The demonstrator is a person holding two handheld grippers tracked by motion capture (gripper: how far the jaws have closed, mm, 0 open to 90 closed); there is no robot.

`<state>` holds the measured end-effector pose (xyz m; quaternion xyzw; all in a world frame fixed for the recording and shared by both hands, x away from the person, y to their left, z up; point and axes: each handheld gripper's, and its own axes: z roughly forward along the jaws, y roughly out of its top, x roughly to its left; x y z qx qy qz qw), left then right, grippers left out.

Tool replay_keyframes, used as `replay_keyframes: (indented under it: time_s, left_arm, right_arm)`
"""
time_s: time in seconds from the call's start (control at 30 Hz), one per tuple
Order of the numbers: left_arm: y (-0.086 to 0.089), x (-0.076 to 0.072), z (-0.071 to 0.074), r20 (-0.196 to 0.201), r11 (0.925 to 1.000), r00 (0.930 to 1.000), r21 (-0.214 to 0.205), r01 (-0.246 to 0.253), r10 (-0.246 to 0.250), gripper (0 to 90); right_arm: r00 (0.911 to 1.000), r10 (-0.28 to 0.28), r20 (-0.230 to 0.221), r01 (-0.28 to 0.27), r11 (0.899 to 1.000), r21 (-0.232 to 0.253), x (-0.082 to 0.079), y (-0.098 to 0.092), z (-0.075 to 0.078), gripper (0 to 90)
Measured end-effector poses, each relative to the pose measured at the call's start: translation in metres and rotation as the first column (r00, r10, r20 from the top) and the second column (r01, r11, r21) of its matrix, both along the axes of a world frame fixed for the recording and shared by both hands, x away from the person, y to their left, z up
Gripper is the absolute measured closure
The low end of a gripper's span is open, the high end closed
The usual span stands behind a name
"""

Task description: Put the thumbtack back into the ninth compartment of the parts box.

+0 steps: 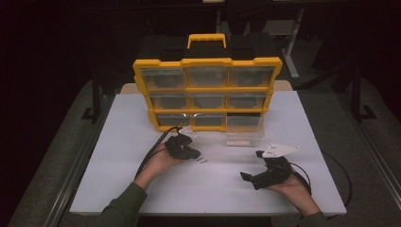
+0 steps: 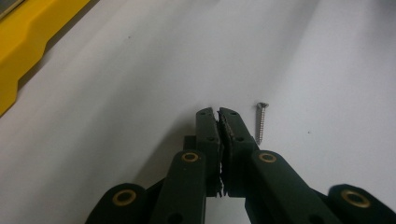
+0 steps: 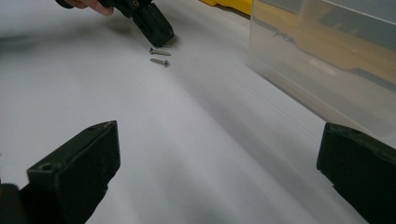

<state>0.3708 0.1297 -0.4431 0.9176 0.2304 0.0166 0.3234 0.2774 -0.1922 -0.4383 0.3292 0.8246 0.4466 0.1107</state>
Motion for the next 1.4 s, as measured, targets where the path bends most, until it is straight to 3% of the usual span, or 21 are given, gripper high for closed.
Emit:
replay_keyframes:
  time_s: [0.07,0.6,1.13,1.4]
  left_arm:
    - [0.000,0.001,0.001,-0.001,0.9999,1.0000,0.010,0.009,-0.009,87.3]
    - [-0.006,0.008,0.028,0.000,0.9986,0.9990,-0.030,0.044,-0.044,87.8]
    - [-0.021,0.016,0.060,0.008,0.9936,0.9959,-0.068,0.090,-0.090,87.7]
    - [-0.030,0.021,0.075,0.031,0.9890,0.9919,-0.078,0.125,-0.123,87.7]
  right_arm:
    - [1.0000,0.000,0.000,0.000,1.000,0.001,0.000,0.000,0.000,0.0]
    - [1.0000,-0.005,0.000,0.005,1.000,0.007,0.000,-0.002,0.000,0.0]
    - [1.0000,-0.004,0.000,0.004,1.000,0.010,0.000,-0.002,0.001,0.0]
    - [1.0000,-0.006,0.000,0.006,1.000,0.010,0.000,-0.002,0.001,0.0]
